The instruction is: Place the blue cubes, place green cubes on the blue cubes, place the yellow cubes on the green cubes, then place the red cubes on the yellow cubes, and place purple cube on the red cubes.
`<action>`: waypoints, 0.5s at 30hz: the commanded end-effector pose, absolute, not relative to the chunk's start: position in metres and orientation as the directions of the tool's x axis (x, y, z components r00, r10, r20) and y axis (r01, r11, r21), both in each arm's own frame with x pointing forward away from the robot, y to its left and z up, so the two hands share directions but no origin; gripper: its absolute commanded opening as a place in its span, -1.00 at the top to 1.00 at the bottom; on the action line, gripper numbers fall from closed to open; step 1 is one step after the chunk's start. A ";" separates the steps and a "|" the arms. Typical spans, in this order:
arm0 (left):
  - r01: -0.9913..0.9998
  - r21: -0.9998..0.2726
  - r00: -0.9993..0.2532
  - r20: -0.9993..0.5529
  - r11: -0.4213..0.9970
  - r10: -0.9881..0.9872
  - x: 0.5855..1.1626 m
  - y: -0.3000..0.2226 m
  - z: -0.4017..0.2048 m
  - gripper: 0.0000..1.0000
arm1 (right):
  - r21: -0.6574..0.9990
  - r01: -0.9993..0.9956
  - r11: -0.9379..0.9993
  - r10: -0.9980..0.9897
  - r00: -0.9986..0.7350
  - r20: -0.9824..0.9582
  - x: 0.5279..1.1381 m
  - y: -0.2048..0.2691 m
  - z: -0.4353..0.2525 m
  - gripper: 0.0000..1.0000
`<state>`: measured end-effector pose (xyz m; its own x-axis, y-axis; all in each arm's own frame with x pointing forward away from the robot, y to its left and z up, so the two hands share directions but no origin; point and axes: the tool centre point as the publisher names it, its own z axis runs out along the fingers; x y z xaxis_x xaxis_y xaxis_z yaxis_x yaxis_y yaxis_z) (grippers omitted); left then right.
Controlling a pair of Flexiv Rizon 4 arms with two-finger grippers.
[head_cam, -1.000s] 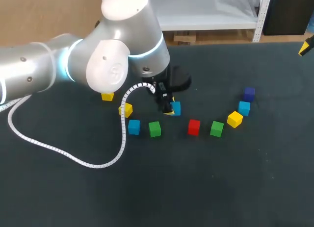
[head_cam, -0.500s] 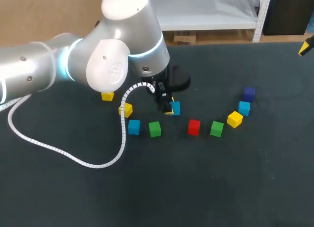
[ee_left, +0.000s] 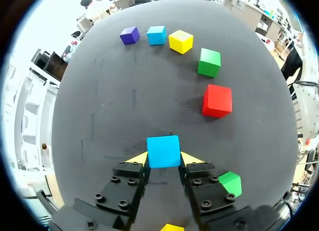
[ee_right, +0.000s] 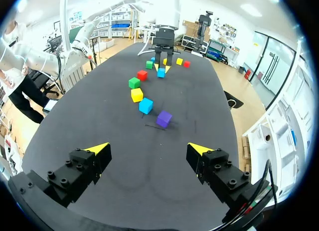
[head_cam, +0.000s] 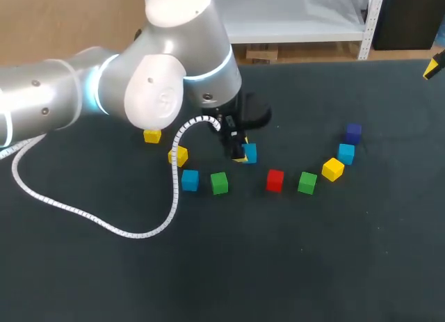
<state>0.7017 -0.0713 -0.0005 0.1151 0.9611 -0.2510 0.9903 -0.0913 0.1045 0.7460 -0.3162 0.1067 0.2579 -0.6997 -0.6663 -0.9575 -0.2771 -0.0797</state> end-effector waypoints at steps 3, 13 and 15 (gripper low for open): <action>0.991 0.094 0.119 -0.246 -0.098 0.962 0.704 -0.072 -0.001 0.04 | -0.081 -0.957 -0.277 -0.699 0.258 -0.666 0.746 -0.316 0.107 -1.00; 0.992 0.086 0.116 -0.246 -0.097 0.962 0.704 -0.073 -0.003 -0.69 | -0.081 -0.957 -0.277 -0.699 0.258 -0.666 0.746 -0.316 0.107 -1.00; 0.992 0.085 0.113 -0.246 -0.095 0.963 0.705 -0.074 -0.004 -0.59 | -0.081 -0.957 -0.277 -0.699 0.258 -0.666 0.746 -0.316 0.107 -1.00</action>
